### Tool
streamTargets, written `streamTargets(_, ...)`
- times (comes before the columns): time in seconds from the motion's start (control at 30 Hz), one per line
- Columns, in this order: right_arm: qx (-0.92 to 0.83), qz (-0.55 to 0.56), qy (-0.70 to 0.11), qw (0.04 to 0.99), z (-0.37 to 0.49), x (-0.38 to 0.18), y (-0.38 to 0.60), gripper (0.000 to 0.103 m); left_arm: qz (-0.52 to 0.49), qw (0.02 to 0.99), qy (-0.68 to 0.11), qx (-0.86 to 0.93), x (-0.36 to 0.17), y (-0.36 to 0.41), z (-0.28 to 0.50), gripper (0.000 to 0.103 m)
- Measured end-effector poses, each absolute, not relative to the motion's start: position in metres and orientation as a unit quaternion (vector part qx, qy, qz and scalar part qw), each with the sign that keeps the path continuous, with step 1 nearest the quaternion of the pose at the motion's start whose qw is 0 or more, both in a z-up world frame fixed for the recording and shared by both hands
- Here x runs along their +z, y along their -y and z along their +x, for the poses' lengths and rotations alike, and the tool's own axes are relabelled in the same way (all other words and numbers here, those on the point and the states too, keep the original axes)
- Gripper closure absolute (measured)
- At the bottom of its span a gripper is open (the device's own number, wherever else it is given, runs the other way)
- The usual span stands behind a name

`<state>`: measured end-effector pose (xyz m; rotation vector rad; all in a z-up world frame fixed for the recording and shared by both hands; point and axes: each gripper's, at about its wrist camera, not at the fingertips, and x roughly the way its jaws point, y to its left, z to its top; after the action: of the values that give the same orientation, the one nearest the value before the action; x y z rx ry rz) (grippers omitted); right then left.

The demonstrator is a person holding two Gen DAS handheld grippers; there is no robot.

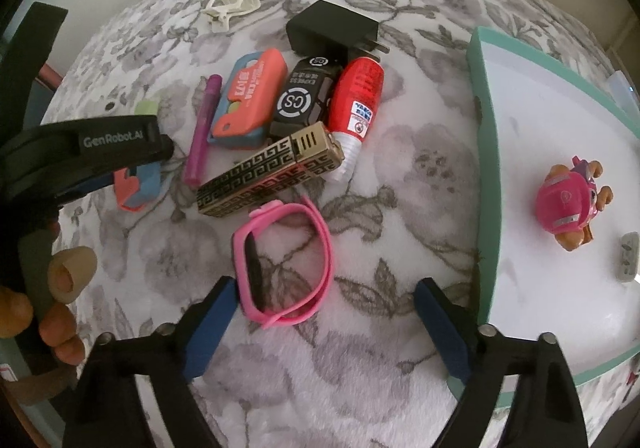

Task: Organize rigid objects
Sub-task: 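Grasp the pink watch band with the right gripper while the left gripper grasps the pink-and-teal toy knife, then lift the pink band into the tray with the right gripper while the left gripper carries the toy knife there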

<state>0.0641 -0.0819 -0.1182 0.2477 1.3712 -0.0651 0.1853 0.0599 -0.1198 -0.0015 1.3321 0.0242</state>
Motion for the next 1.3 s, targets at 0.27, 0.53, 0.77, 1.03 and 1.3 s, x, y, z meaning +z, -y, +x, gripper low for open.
streamTargets(0.27, -0.01, 0.11, -0.625, 0.773, 0.059, -0.111, 0.075, 0.035, -0.009, 0.779, -0.627, 0.011, -0.12, -0.066, 0.168, 0.057)
streamTargets(0.53, 0.014, 0.115, -0.617, 0.778, 0.048, -0.109, 0.067, 0.056, -0.011, 0.778, -0.628, 0.015, -0.116, -0.064, 0.133, 0.057)
streamTargets(0.77, 0.012, 0.124, -0.613, 0.78, 0.038, -0.103, 0.07, 0.056, -0.011, 0.785, -0.619, 0.016, -0.093, -0.056, 0.105, 0.058)
streamTargets(1.03, -0.002, 0.164, -0.557, 0.814, 0.023, -0.058, 0.105, 0.058, -0.032, 0.82, -0.572, -0.017, -0.037, -0.045, 0.083, 0.058)
streamTargets(1.3, -0.062, 0.171, -0.537, 0.824, 0.015, -0.03, 0.147, 0.069, -0.007, 0.835, -0.545, -0.078, -0.011, -0.001, 0.088, 0.058)
